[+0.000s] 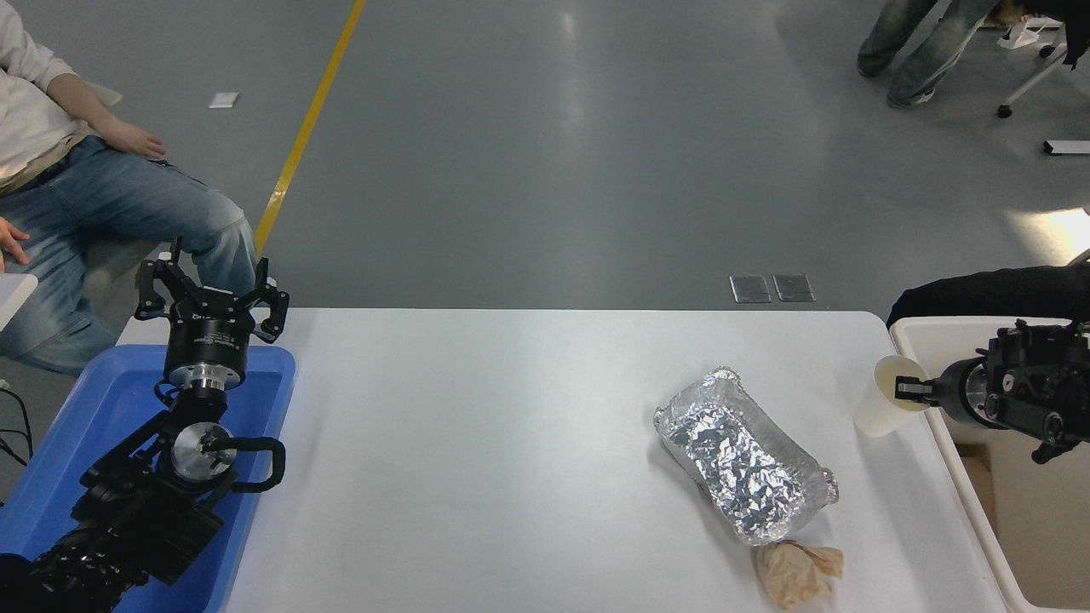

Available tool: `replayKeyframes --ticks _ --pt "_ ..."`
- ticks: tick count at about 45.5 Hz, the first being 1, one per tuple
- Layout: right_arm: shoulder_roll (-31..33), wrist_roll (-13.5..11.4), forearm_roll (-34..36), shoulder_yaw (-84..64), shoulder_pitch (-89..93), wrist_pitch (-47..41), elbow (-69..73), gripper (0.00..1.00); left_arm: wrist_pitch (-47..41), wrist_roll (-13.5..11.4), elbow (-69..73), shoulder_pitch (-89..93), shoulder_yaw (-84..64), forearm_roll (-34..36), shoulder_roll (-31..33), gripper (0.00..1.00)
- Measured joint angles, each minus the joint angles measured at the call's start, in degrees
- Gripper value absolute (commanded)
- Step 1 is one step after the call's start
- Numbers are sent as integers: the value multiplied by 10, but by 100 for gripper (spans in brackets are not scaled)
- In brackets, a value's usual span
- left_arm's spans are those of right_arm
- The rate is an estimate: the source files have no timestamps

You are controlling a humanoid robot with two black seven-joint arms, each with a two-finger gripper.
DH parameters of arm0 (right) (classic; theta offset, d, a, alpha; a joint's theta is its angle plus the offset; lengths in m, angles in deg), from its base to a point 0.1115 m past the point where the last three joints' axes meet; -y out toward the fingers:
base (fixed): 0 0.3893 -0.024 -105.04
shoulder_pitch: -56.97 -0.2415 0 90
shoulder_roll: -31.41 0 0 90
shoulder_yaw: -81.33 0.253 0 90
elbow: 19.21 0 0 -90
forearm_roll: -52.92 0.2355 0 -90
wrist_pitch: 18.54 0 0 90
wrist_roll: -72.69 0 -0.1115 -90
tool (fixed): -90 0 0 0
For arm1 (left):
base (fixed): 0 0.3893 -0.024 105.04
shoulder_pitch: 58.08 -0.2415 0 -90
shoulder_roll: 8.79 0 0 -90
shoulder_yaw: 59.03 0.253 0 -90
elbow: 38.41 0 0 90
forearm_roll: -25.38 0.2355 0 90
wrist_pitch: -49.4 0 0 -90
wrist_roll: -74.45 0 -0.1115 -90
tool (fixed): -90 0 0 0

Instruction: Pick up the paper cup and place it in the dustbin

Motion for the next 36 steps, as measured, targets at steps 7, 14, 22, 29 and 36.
replayKeyframes --ticks 7,14,22,29,36 --pt "10 2 1 -27 -42 -1 23 0 0 0 0 0 0 0 0 99" --pt "38 3 1 -87 -128 -3 100 0 0 0 0 0 0 1 0 99" --pt "66 11 4 -204 -312 -9 247 0 0 0 0 0 0 1 0 99" --pt "69 47 22 -291 -468 -65 331 0 0 0 0 0 0 1 0 99" --pt "67 76 63 -335 -589 -148 371 0 0 0 0 -1 0 1 0 99"
